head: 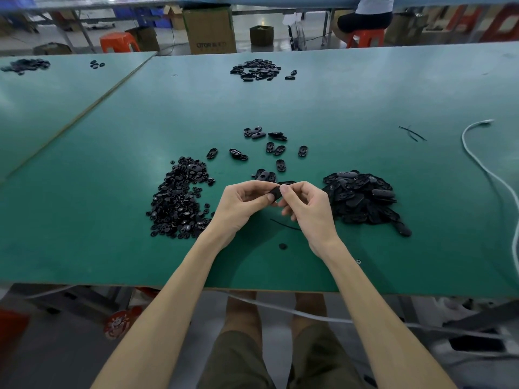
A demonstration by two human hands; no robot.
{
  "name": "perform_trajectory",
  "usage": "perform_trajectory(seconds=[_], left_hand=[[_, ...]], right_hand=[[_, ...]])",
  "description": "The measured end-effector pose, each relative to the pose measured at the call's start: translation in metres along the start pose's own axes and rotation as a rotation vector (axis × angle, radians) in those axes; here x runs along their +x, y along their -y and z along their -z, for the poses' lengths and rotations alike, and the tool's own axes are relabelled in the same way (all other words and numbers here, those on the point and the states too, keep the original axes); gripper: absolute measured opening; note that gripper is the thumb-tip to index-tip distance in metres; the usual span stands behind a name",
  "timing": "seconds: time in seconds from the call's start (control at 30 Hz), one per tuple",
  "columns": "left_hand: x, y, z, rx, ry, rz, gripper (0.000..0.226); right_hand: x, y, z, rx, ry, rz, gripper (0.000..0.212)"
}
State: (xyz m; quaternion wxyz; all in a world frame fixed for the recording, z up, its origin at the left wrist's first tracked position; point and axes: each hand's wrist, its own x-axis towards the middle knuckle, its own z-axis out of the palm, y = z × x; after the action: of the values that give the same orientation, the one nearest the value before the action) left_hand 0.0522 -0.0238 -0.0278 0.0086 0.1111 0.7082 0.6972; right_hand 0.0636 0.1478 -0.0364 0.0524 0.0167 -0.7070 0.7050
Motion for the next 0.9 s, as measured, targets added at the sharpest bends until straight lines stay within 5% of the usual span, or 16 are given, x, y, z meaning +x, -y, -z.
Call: perform_trajectory(seconds=[0.9], left_hand=[[-0.0006, -0.0023, 0.0005, 0.017, 0.015, 0.001, 0.021]], right_hand=[[0.0014, -0.0031, 0.0014, -0.018, 0.014, 0.016, 0.016]])
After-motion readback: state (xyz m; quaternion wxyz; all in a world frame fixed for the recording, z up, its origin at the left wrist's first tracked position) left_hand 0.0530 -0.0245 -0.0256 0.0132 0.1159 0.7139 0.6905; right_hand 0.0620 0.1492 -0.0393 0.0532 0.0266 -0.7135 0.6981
